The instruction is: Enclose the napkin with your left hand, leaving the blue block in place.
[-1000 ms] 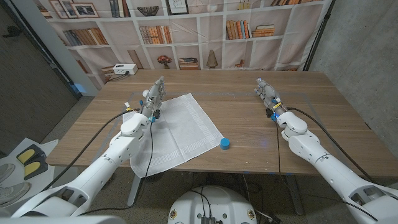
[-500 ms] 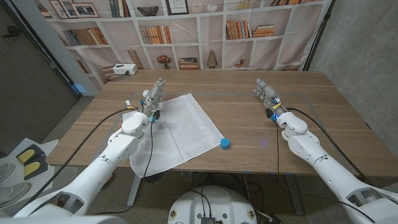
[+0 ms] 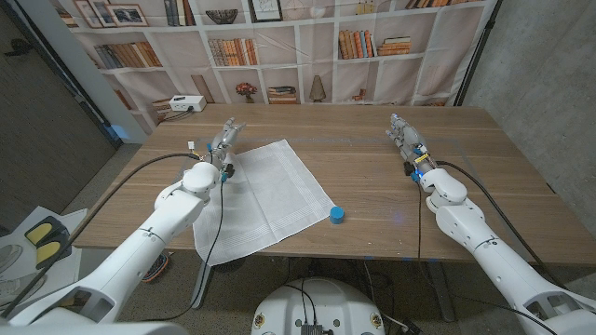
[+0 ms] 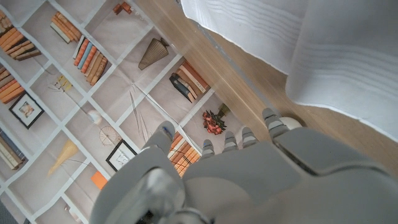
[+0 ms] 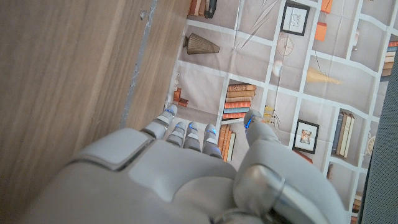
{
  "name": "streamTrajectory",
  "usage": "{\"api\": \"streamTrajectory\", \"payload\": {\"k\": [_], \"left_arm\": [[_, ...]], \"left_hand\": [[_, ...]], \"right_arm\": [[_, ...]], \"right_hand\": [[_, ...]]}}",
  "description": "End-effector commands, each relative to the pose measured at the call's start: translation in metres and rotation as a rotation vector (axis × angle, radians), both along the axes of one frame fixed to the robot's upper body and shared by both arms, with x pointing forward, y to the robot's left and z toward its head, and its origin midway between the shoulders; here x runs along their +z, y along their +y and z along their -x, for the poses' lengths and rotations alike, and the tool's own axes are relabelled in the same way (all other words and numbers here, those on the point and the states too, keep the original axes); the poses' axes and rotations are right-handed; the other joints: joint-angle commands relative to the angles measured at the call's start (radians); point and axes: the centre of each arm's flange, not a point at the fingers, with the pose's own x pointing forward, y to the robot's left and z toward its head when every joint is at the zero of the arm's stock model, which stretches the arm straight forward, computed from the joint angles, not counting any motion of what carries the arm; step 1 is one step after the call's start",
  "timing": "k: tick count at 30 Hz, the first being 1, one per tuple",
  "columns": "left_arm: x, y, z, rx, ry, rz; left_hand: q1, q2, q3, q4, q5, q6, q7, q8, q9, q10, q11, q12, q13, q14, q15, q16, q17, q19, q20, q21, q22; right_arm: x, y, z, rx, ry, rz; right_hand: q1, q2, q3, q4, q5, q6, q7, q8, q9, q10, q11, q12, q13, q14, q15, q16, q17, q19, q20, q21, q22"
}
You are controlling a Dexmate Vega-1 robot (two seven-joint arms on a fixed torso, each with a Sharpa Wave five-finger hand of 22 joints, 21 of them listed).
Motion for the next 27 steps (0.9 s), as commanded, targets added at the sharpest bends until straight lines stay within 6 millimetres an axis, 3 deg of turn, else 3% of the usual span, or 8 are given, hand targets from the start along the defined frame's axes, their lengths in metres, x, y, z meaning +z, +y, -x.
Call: {"api": "streamTrajectory", "payload": {"k": [1, 3, 6, 11, 13, 15, 21, 27], "left_arm": [[0.027, 0.008, 0.008, 0.188, 0.045, -0.129], [0.031, 0.009, 0.008, 0.216, 0.044, -0.155], [0.038, 0.012, 0.008, 0.246, 0.051, -0.205], [0.050, 0.012, 0.009, 0.299, 0.088, -0.289], [0.055, 0.012, 0.010, 0.322, 0.106, -0.327], [0.060, 0.011, 0.011, 0.348, 0.129, -0.368], [0.079, 0.007, 0.015, 0.494, 0.210, -0.521], [0.094, 0.009, 0.013, 0.561, 0.321, -0.568]], "left_hand": [[0.009, -0.018, 0.002, -0.019, -0.001, -0.030, -0.011, -0.001, 0.005, -0.038, -0.007, 0.009, 0.006, 0.036, 0.001, 0.014, 0.005, -0.036, 0.005, -0.013, 0.004], [0.016, -0.023, 0.004, -0.029, 0.000, -0.003, -0.004, 0.004, 0.006, -0.014, -0.013, 0.015, 0.008, 0.055, 0.001, 0.016, 0.006, -0.028, 0.006, -0.011, 0.005], [0.032, -0.029, 0.009, -0.052, 0.003, 0.045, 0.015, 0.014, 0.009, 0.020, 0.008, 0.024, 0.013, 0.093, 0.000, 0.020, 0.008, 0.011, 0.006, 0.002, 0.005], [0.066, -0.051, 0.015, -0.097, 0.005, 0.099, 0.042, 0.022, 0.015, 0.092, 0.008, 0.049, 0.026, 0.169, -0.017, 0.033, 0.014, 0.088, 0.008, 0.028, 0.005], [0.092, -0.061, 0.019, -0.121, 0.005, 0.135, 0.060, 0.027, 0.017, 0.131, -0.031, 0.068, 0.034, 0.201, -0.034, 0.032, 0.016, 0.131, 0.010, 0.042, 0.006], [0.118, -0.063, 0.025, -0.132, 0.004, 0.163, 0.065, 0.031, 0.018, 0.144, -0.035, 0.077, 0.039, 0.241, -0.042, 0.038, 0.017, 0.178, 0.007, 0.060, 0.008], [0.178, -0.070, 0.033, -0.144, 0.000, 0.209, 0.081, 0.036, 0.020, 0.181, -0.036, 0.099, 0.048, 0.302, -0.067, 0.045, 0.021, 0.255, 0.001, 0.090, 0.011], [0.187, -0.108, 0.016, -0.142, -0.003, 0.181, 0.078, 0.017, 0.020, 0.153, -0.030, 0.091, 0.052, 0.286, -0.061, 0.033, 0.025, 0.261, 0.004, 0.091, 0.011]], "right_arm": [[-0.002, -0.017, 0.016, -0.050, -0.028, -0.045], [-0.003, -0.019, 0.018, -0.057, -0.030, -0.051], [-0.004, -0.021, 0.019, -0.064, -0.032, -0.059], [-0.006, -0.022, 0.020, -0.072, -0.031, -0.066], [-0.007, -0.023, 0.019, -0.074, -0.031, -0.072], [-0.008, -0.023, 0.019, -0.075, -0.030, -0.074], [-0.009, -0.024, 0.018, -0.077, -0.031, -0.081], [-0.010, -0.024, 0.017, -0.078, -0.031, -0.084]], "right_hand": [[0.009, -0.002, -0.001, -0.001, 0.001, 0.016, 0.000, 0.006, 0.005, 0.010, 0.004, 0.009, 0.004, 0.003, -0.001, 0.006, 0.005, 0.009, 0.004, 0.005, 0.003], [0.009, -0.002, -0.001, -0.001, 0.001, 0.016, 0.000, 0.006, 0.005, 0.011, 0.004, 0.009, 0.004, 0.003, -0.001, 0.005, 0.005, 0.009, 0.004, 0.005, 0.003], [0.009, -0.002, -0.001, -0.001, 0.001, 0.017, 0.000, 0.005, 0.005, 0.020, 0.002, 0.011, 0.004, 0.004, -0.002, 0.005, 0.005, 0.010, 0.004, 0.005, 0.003], [0.009, -0.003, -0.002, -0.001, 0.001, 0.019, 0.000, 0.005, 0.005, 0.024, 0.005, 0.012, 0.004, 0.004, -0.001, 0.005, 0.006, 0.012, 0.004, 0.005, 0.004], [0.009, -0.003, -0.003, -0.001, 0.001, 0.019, 0.000, 0.005, 0.005, 0.025, 0.006, 0.012, 0.004, 0.005, -0.001, 0.005, 0.006, 0.012, 0.004, 0.005, 0.004], [0.009, -0.003, -0.003, -0.001, 0.001, 0.020, -0.001, 0.005, 0.005, 0.025, 0.006, 0.012, 0.004, 0.005, -0.001, 0.005, 0.006, 0.012, 0.004, 0.005, 0.004], [0.009, -0.003, -0.004, 0.000, 0.000, 0.025, 0.000, 0.005, 0.005, 0.027, 0.007, 0.011, 0.004, 0.006, 0.000, 0.004, 0.006, 0.013, 0.003, 0.005, 0.004], [0.008, -0.003, -0.005, 0.001, 0.000, 0.033, 0.000, 0.008, 0.005, 0.031, 0.010, 0.011, 0.004, 0.007, 0.000, 0.004, 0.006, 0.013, 0.003, 0.004, 0.004]]}}
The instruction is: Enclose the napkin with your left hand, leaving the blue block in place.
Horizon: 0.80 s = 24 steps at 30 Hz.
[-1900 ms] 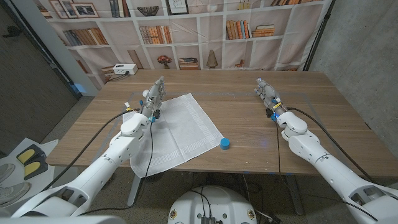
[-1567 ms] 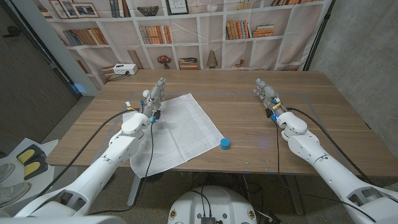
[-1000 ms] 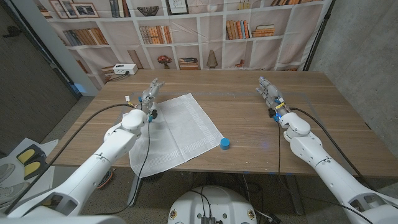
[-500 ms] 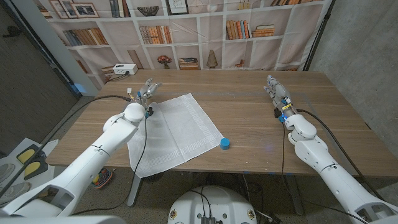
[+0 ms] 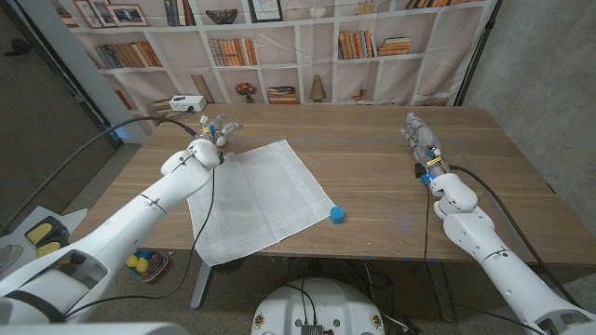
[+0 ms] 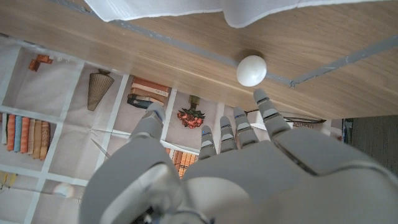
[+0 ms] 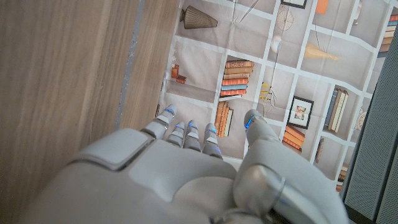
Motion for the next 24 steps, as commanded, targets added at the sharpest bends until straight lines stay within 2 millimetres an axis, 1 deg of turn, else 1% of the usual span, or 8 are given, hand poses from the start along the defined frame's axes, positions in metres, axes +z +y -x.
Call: {"api": "streamTrajectory", "payload": {"k": [1, 4, 9, 10, 11, 14, 21, 24], "left_arm": [[0.032, 0.006, 0.004, 0.224, 0.159, -0.138], [0.038, 0.008, 0.002, 0.248, 0.202, -0.146], [0.045, 0.012, -0.005, 0.291, 0.253, -0.159], [0.047, 0.013, -0.007, 0.289, 0.257, -0.156], [0.048, 0.014, -0.008, 0.291, 0.259, -0.156], [0.051, 0.018, -0.011, 0.294, 0.262, -0.164], [0.057, 0.021, -0.019, 0.329, 0.280, -0.171], [0.060, 0.023, -0.024, 0.345, 0.287, -0.171]], "left_hand": [[0.007, -0.025, -0.013, 0.002, -0.003, -0.019, -0.002, -0.012, 0.001, -0.023, 0.006, -0.001, 0.006, -0.009, 0.008, -0.005, 0.007, 0.005, 0.010, 0.005, 0.001], [0.004, -0.034, -0.021, 0.006, -0.003, -0.029, -0.002, -0.018, 0.001, -0.025, 0.006, -0.001, 0.008, 0.001, 0.001, -0.002, 0.008, 0.008, 0.011, 0.006, 0.001], [-0.005, -0.046, -0.035, 0.017, -0.003, -0.037, -0.006, -0.026, 0.001, -0.030, 0.009, 0.000, 0.011, 0.019, 0.001, 0.004, 0.015, 0.036, -0.011, 0.017, 0.002], [-0.005, -0.047, -0.037, 0.018, -0.002, -0.036, -0.015, -0.026, 0.001, -0.031, 0.010, 0.000, 0.011, 0.025, 0.000, 0.006, 0.016, 0.045, -0.015, 0.020, 0.002], [0.001, -0.044, -0.038, 0.018, 0.000, -0.023, -0.035, -0.023, 0.001, -0.030, 0.010, 0.002, 0.013, 0.031, 0.000, 0.007, 0.018, 0.063, -0.025, 0.027, 0.002], [0.016, -0.042, -0.040, 0.015, 0.002, 0.011, -0.058, -0.014, 0.001, -0.014, 0.007, 0.010, 0.014, 0.044, -0.006, 0.009, 0.020, 0.091, -0.042, 0.038, 0.003], [0.019, -0.050, -0.048, 0.016, 0.002, 0.026, -0.059, -0.012, 0.001, 0.003, 0.002, 0.017, 0.015, 0.055, -0.009, 0.011, 0.020, 0.102, -0.048, 0.042, 0.002], [0.015, -0.063, -0.060, 0.019, 0.002, 0.047, -0.062, -0.009, 0.001, 0.022, -0.003, 0.025, 0.015, 0.080, -0.019, 0.017, 0.022, 0.128, -0.050, 0.052, 0.002]], "right_arm": [[-0.004, -0.003, -0.001, -0.009, 0.000, -0.014], [-0.005, -0.004, -0.001, -0.009, 0.001, -0.017], [-0.007, -0.006, -0.002, -0.010, 0.003, -0.021], [-0.007, -0.006, -0.002, -0.010, 0.004, -0.021], [-0.008, -0.006, -0.002, -0.012, 0.005, -0.023], [-0.008, -0.008, -0.002, -0.013, 0.005, -0.026], [-0.009, -0.010, -0.002, -0.015, 0.004, -0.025], [-0.009, -0.010, -0.002, -0.015, 0.003, -0.026]], "right_hand": [[0.004, 0.001, -0.005, 0.001, 0.000, 0.013, 0.000, 0.008, 0.005, 0.010, 0.003, 0.004, 0.005, 0.007, 0.000, 0.004, 0.002, 0.008, -0.002, 0.004, 0.004], [0.004, 0.001, -0.006, 0.001, 0.000, 0.015, 0.001, 0.008, 0.005, 0.011, 0.003, 0.004, 0.005, 0.007, 0.000, 0.004, 0.002, 0.008, -0.002, 0.004, 0.004], [0.003, 0.002, -0.007, 0.002, 0.000, 0.023, 0.003, 0.010, 0.005, 0.018, 0.008, 0.005, 0.005, 0.008, 0.002, 0.003, 0.002, 0.008, -0.002, 0.003, 0.004], [0.003, 0.002, -0.007, 0.002, 0.000, 0.024, 0.003, 0.010, 0.006, 0.019, 0.009, 0.005, 0.005, 0.008, 0.002, 0.003, 0.002, 0.008, -0.003, 0.003, 0.004], [0.003, 0.002, -0.007, 0.002, 0.000, 0.025, 0.003, 0.010, 0.006, 0.020, 0.008, 0.005, 0.005, 0.008, 0.002, 0.003, 0.002, 0.008, -0.003, 0.003, 0.004], [0.003, 0.001, -0.008, 0.003, 0.000, 0.027, 0.003, 0.010, 0.006, 0.025, 0.012, 0.006, 0.005, 0.008, 0.002, 0.002, 0.002, 0.008, -0.002, 0.003, 0.004], [0.002, 0.001, -0.010, 0.003, 0.000, 0.032, 0.005, 0.010, 0.006, 0.033, 0.016, 0.007, 0.006, 0.009, 0.002, 0.002, 0.003, 0.008, -0.002, 0.002, 0.004], [0.001, 0.001, -0.011, 0.004, 0.000, 0.034, 0.004, 0.010, 0.006, 0.034, 0.016, 0.007, 0.006, 0.010, 0.002, 0.002, 0.003, 0.008, -0.002, 0.002, 0.004]]}}
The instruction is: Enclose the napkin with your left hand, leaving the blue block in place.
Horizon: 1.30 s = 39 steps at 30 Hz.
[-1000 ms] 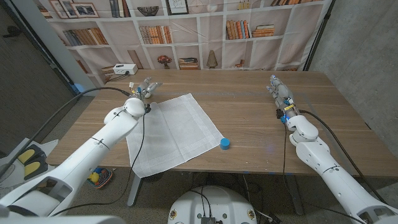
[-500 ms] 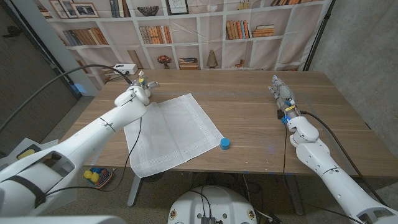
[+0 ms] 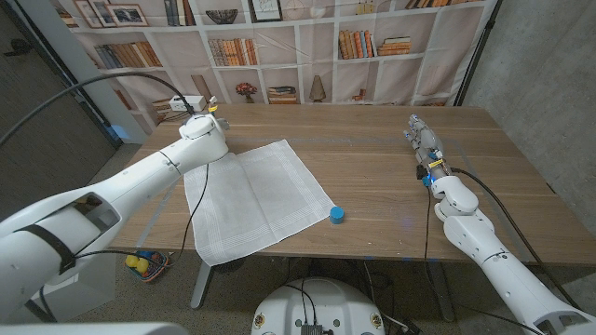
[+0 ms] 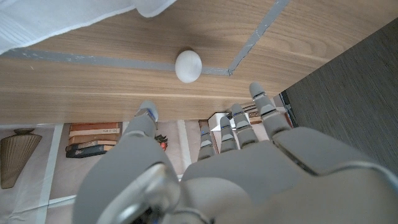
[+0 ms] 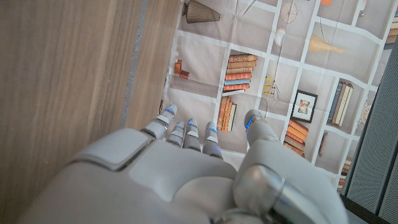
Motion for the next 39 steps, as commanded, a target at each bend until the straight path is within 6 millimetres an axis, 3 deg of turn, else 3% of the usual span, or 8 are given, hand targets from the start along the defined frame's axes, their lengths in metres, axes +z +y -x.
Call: {"api": "streamTrajectory", "payload": {"k": [1, 7, 10, 15, 27, 39], "left_arm": [[0.015, 0.009, -0.013, 0.073, 0.041, -0.019], [0.017, 0.008, -0.025, 0.095, 0.058, -0.028], [0.017, 0.008, -0.031, 0.104, 0.067, -0.030], [0.018, 0.008, -0.043, 0.099, 0.102, -0.034], [0.015, 0.002, -0.072, 0.097, 0.190, -0.065], [0.010, 0.003, -0.086, 0.131, 0.297, -0.104]], "left_hand": [[0.005, -0.020, -0.014, 0.003, 0.003, 0.034, -0.004, 0.010, 0.004, 0.036, -0.004, 0.020, 0.003, 0.051, -0.016, 0.017, 0.004, 0.051, -0.006, 0.021, 0.002], [0.013, -0.020, -0.021, 0.006, 0.005, 0.060, -0.010, 0.010, 0.004, 0.073, -0.015, 0.035, 0.003, 0.096, -0.032, 0.030, 0.008, 0.090, -0.013, 0.037, 0.003], [0.016, -0.017, -0.023, 0.008, 0.006, 0.066, -0.012, 0.009, 0.004, 0.084, -0.020, 0.039, 0.003, 0.098, -0.034, 0.029, 0.010, 0.059, 0.004, 0.025, 0.003], [0.013, -0.005, -0.022, 0.016, 0.007, 0.062, -0.013, 0.004, 0.004, 0.069, -0.021, 0.033, 0.003, 0.087, -0.031, 0.024, 0.014, 0.044, 0.010, 0.019, 0.002], [0.027, -0.010, -0.022, 0.007, 0.008, 0.059, -0.012, -0.002, 0.004, 0.059, -0.026, 0.027, 0.003, 0.089, -0.035, 0.019, 0.012, 0.051, -0.015, 0.022, 0.002], [0.066, -0.017, -0.022, -0.008, 0.010, 0.084, 0.000, 0.003, 0.005, 0.067, -0.022, 0.030, 0.003, 0.108, -0.040, 0.021, 0.010, 0.081, -0.023, 0.035, 0.002]], "right_arm": [[-0.002, -0.003, 0.000, -0.003, 0.000, -0.004], [-0.002, -0.004, -0.001, -0.005, 0.001, -0.002], [-0.002, -0.004, -0.001, -0.007, 0.004, -0.001], [-0.001, -0.005, -0.001, -0.013, 0.005, 0.000], [0.000, -0.004, -0.001, -0.026, 0.010, 0.001], [-0.001, -0.002, -0.003, -0.029, 0.014, -0.005]], "right_hand": [[0.001, 0.001, -0.004, 0.002, 0.000, 0.010, 0.002, 0.010, 0.001, 0.008, 0.003, 0.007, 0.006, 0.004, -0.003, 0.002, 0.003, 0.008, -0.002, 0.002, 0.004], [0.000, 0.000, -0.006, 0.003, 0.000, 0.014, 0.003, 0.010, 0.001, 0.012, 0.004, 0.008, 0.006, 0.004, -0.003, 0.001, 0.003, 0.008, -0.001, 0.001, 0.004], [-0.001, -0.001, -0.007, 0.003, 0.000, 0.017, 0.001, 0.011, 0.001, 0.015, 0.006, 0.008, 0.006, 0.005, -0.002, 0.001, 0.003, 0.007, -0.001, 0.001, 0.004], [-0.002, -0.001, -0.008, 0.004, 0.000, 0.019, 0.001, 0.011, 0.001, 0.017, 0.008, 0.008, 0.007, 0.005, -0.002, 0.001, 0.003, 0.007, -0.001, 0.000, 0.004], [-0.005, -0.002, -0.011, 0.006, 0.000, 0.025, 0.001, 0.010, 0.002, 0.022, 0.010, 0.008, 0.007, 0.005, -0.001, 0.000, 0.004, 0.006, 0.000, 0.000, 0.004], [-0.007, -0.002, -0.014, 0.007, 0.000, 0.027, 0.000, 0.009, 0.002, 0.025, 0.009, 0.007, 0.007, 0.005, 0.000, 0.000, 0.004, 0.006, -0.001, -0.001, 0.004]]}}
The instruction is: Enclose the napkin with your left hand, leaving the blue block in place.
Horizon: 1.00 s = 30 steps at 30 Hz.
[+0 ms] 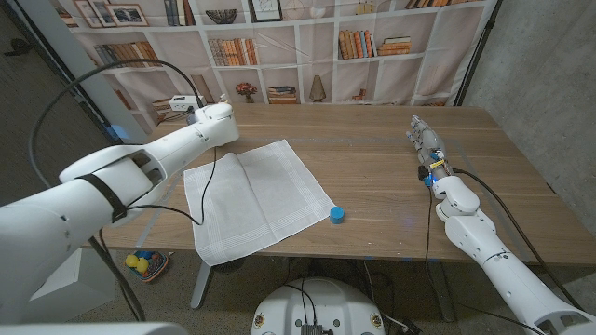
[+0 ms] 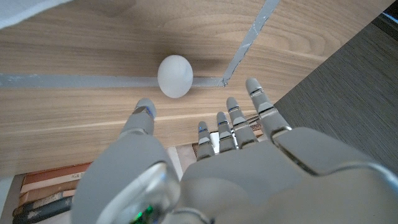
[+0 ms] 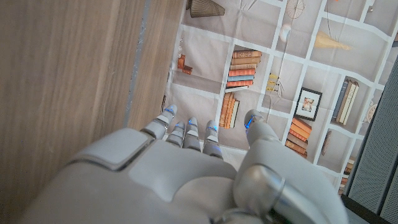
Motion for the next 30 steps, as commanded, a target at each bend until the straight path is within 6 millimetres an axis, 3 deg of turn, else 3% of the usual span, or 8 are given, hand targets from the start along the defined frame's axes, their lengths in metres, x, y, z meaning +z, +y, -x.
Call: {"api": "streamTrajectory", "payload": {"k": [1, 7, 11, 14, 21, 27, 30], "left_arm": [[-0.004, 0.001, -0.016, 0.044, 0.099, -0.034], [-0.010, 0.000, -0.023, 0.026, 0.095, -0.058], [-0.010, -0.003, -0.029, 0.000, 0.105, -0.065], [-0.010, -0.007, -0.034, -0.030, 0.113, -0.085], [-0.008, -0.014, -0.046, -0.190, 0.120, -0.157], [-0.008, -0.022, -0.049, -0.236, 0.139, -0.199], [-0.007, -0.024, -0.050, -0.250, 0.123, -0.230]], "left_hand": [[0.021, 0.001, 0.002, -0.007, 0.005, 0.022, 0.001, 0.005, 0.002, 0.013, 0.010, 0.004, 0.003, 0.018, 0.001, 0.000, 0.002, 0.017, -0.003, 0.009, 0.003], [0.047, 0.022, 0.007, -0.004, 0.006, 0.044, 0.006, 0.008, 0.002, 0.039, 0.012, 0.013, 0.003, 0.045, -0.009, 0.010, 0.006, 0.047, -0.023, 0.021, 0.002], [0.072, 0.056, 0.020, -0.002, 0.005, 0.057, 0.020, 0.009, 0.002, 0.048, 0.015, 0.015, 0.003, 0.050, -0.010, 0.014, 0.010, 0.057, -0.034, 0.025, 0.001], [0.108, 0.067, 0.024, -0.012, 0.000, 0.085, 0.009, 0.013, 0.002, 0.072, -0.004, 0.023, 0.002, 0.077, -0.026, 0.023, 0.011, 0.086, -0.052, 0.038, 0.001], [0.170, 0.098, 0.029, -0.015, 0.002, 0.145, 0.024, 0.022, 0.002, 0.125, -0.008, 0.043, 0.002, 0.131, -0.044, 0.046, 0.023, 0.142, -0.072, 0.071, 0.006], [0.253, 0.102, 0.032, -0.027, 0.006, 0.160, 0.024, 0.013, 0.002, 0.149, -0.009, 0.050, 0.000, 0.203, -0.070, 0.077, 0.034, 0.247, -0.105, 0.132, 0.014], [0.321, 0.102, 0.027, -0.026, 0.005, 0.210, 0.002, 0.020, 0.002, 0.196, -0.021, 0.069, 0.001, 0.240, -0.086, 0.100, 0.053, 0.302, -0.137, 0.174, 0.020]], "right_arm": [[0.000, 0.003, -0.002, -0.004, 0.006, -0.002], [0.000, 0.005, -0.004, -0.004, 0.007, 0.001], [0.000, 0.005, -0.004, -0.008, 0.006, 0.000], [-0.001, 0.004, -0.002, -0.015, 0.007, -0.002], [-0.004, 0.001, 0.001, -0.031, 0.008, -0.015], [-0.005, -0.001, 0.004, -0.041, 0.005, -0.019], [-0.006, -0.001, 0.004, -0.044, 0.006, -0.022]], "right_hand": [[-0.003, 0.003, -0.005, -0.001, 0.000, 0.008, -0.005, 0.001, 0.002, 0.011, 0.002, 0.007, 0.003, 0.005, -0.001, 0.000, 0.004, 0.006, -0.001, -0.001, 0.005], [-0.004, 0.002, -0.007, 0.000, 0.001, 0.008, -0.005, 0.000, 0.002, 0.014, 0.006, 0.007, 0.003, 0.006, 0.001, 0.000, 0.005, 0.006, 0.000, -0.001, 0.005], [-0.005, 0.002, -0.008, 0.001, 0.001, 0.008, -0.005, -0.001, 0.002, 0.014, 0.004, 0.007, 0.003, 0.006, 0.002, 0.000, 0.005, 0.006, 0.000, -0.001, 0.005], [-0.006, 0.002, -0.009, 0.002, 0.001, 0.008, -0.005, -0.001, 0.002, 0.014, 0.005, 0.006, 0.003, 0.006, 0.001, 0.000, 0.005, 0.006, -0.001, -0.001, 0.005], [-0.009, 0.002, -0.011, 0.003, 0.000, 0.010, -0.004, -0.001, 0.002, 0.016, 0.003, 0.006, 0.003, 0.008, 0.001, 0.000, 0.005, 0.007, 0.000, -0.001, 0.005], [-0.011, 0.002, -0.012, 0.004, 0.001, 0.013, -0.004, -0.001, 0.002, 0.018, 0.004, 0.006, 0.003, 0.010, 0.003, 0.001, 0.006, 0.008, -0.001, -0.001, 0.005], [-0.011, 0.002, -0.013, 0.005, 0.001, 0.014, -0.004, -0.001, 0.002, 0.020, 0.006, 0.006, 0.003, 0.011, 0.002, 0.001, 0.006, 0.008, -0.001, -0.001, 0.005]]}}
